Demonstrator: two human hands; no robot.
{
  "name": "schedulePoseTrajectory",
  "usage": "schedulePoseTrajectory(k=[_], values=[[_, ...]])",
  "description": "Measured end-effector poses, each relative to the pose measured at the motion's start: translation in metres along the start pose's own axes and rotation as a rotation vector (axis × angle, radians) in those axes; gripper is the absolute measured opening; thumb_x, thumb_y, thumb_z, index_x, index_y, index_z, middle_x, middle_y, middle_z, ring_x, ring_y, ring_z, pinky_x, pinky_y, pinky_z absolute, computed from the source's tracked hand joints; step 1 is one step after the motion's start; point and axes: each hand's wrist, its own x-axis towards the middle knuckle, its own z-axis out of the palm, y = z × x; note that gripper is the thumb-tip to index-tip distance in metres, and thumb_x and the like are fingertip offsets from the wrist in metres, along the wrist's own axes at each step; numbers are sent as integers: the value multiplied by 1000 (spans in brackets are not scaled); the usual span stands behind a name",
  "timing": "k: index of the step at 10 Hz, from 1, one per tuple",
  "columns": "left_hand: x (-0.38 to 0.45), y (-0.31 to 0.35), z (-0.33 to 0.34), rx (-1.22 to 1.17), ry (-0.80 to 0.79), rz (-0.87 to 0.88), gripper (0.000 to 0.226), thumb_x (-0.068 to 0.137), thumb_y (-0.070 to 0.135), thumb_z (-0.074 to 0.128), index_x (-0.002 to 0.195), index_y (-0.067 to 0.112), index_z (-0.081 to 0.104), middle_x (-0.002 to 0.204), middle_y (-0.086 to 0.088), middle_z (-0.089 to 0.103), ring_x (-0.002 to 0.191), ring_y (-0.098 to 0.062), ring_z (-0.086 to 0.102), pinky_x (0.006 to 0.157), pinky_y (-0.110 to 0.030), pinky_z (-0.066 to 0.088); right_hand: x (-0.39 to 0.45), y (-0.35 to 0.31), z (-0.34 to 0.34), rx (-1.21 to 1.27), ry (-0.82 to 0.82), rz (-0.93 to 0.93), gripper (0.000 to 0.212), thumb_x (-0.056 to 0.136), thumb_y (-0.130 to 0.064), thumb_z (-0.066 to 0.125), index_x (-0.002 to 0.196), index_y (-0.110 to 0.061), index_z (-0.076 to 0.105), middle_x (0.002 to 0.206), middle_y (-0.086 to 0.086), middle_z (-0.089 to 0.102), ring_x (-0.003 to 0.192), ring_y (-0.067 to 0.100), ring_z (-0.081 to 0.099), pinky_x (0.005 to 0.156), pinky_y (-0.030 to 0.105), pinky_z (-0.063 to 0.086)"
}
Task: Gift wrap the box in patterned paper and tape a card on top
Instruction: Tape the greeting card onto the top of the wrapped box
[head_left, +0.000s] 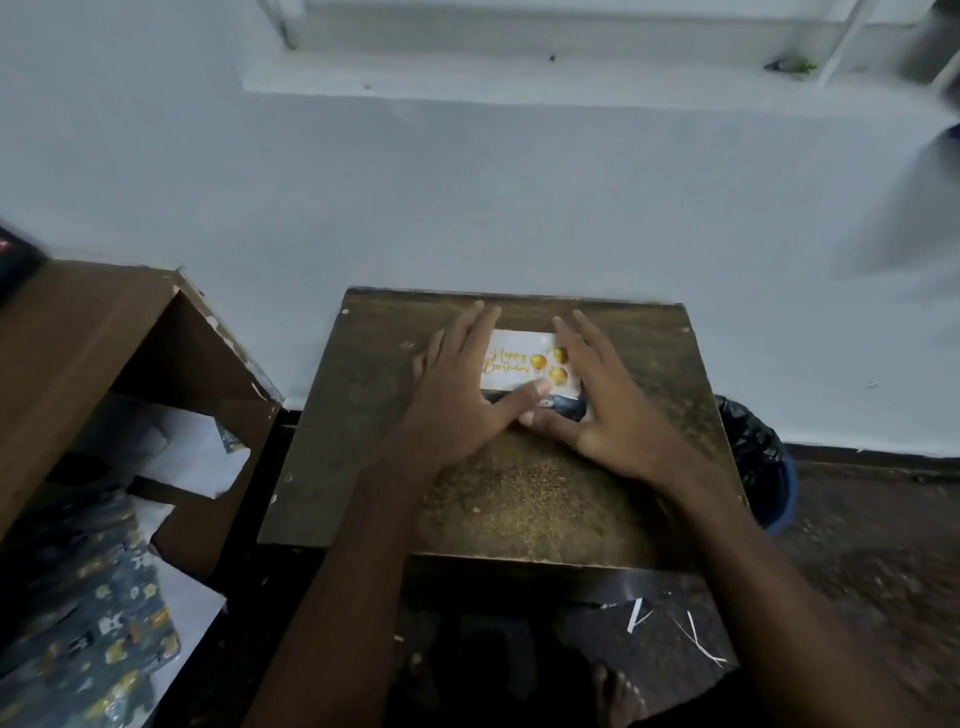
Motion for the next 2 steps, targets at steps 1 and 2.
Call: schedulePoseTrajectory(k=[1,2], values=[[0,-1,10,-77,69,6,76,98,68,19,162,32,36,170,10,27,153,-6,18,117,-32,11,2,-5,3,17,32,26,71,106,-64,31,168,-33,11,174,-16,-6,158,1,-1,125,32,13],[0,7,17,-51,184,-28,63,107,53,18,158,29,46,168,7,34,152,-10,24,114,-27,9,11,-11,4,-54,103,67,61,112,-49,26,168,-24,16,176,-5,3,161,11,4,127,34,12]])
